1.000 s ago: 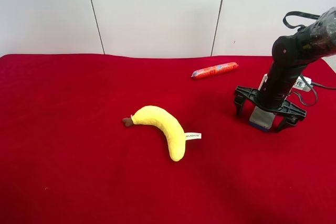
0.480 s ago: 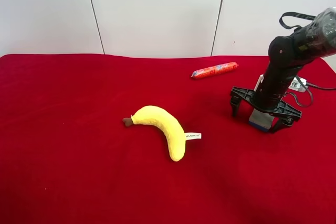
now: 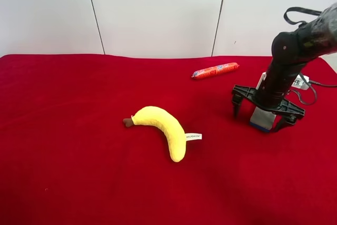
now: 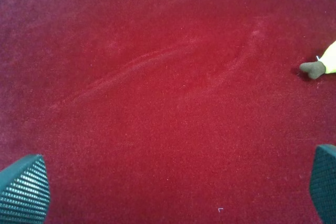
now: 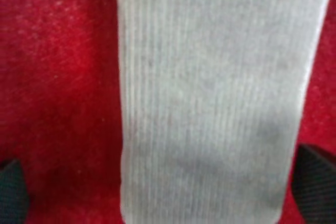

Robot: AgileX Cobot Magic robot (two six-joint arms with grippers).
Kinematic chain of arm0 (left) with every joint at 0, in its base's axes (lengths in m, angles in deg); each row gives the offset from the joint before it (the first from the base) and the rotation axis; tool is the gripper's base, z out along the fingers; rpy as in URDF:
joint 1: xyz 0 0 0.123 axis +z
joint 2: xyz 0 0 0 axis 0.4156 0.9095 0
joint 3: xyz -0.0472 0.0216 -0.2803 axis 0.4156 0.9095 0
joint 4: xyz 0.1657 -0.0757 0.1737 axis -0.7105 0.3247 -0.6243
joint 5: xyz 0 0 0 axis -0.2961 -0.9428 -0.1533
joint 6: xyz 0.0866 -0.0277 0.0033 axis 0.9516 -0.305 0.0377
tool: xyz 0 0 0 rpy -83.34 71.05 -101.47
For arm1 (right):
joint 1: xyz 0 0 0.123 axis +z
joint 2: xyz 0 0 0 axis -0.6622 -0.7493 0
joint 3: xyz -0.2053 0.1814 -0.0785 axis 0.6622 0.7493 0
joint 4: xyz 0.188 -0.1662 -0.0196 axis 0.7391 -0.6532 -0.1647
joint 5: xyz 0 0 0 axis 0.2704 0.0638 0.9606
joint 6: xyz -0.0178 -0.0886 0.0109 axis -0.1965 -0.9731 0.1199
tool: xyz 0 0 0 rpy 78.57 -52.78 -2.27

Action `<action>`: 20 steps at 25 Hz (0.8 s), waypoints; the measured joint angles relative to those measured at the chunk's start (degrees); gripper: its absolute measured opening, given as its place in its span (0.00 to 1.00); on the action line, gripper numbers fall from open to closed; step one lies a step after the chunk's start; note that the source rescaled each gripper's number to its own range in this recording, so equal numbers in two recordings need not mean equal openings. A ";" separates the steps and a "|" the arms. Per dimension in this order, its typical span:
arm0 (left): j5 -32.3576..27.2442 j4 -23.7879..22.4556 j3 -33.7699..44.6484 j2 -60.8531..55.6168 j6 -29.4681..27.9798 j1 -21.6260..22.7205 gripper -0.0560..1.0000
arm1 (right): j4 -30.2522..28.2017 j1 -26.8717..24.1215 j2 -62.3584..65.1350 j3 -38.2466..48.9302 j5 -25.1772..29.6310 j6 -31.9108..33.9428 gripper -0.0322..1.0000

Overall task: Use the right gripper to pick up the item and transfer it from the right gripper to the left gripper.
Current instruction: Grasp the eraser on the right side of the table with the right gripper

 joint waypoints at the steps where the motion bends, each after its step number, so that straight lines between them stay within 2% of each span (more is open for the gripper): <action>1: 0.00 0.00 0.00 0.00 0.00 0.00 1.00 | 0.00 0.00 0.14 0.00 0.20 0.00 1.00; 17: 0.00 0.00 0.00 0.00 0.00 0.00 1.00 | -1.15 0.00 0.32 0.00 1.79 0.17 1.00; 18: 0.00 0.00 0.00 0.00 0.00 0.00 1.00 | -1.97 0.00 0.32 0.00 2.05 0.70 0.99; 19: 0.00 0.00 0.00 0.00 0.00 0.00 1.00 | -2.62 0.00 0.32 0.00 2.10 1.36 0.93; 20: 0.00 0.00 0.00 0.00 0.06 0.00 1.00 | -2.96 0.00 0.32 0.00 2.10 1.95 0.81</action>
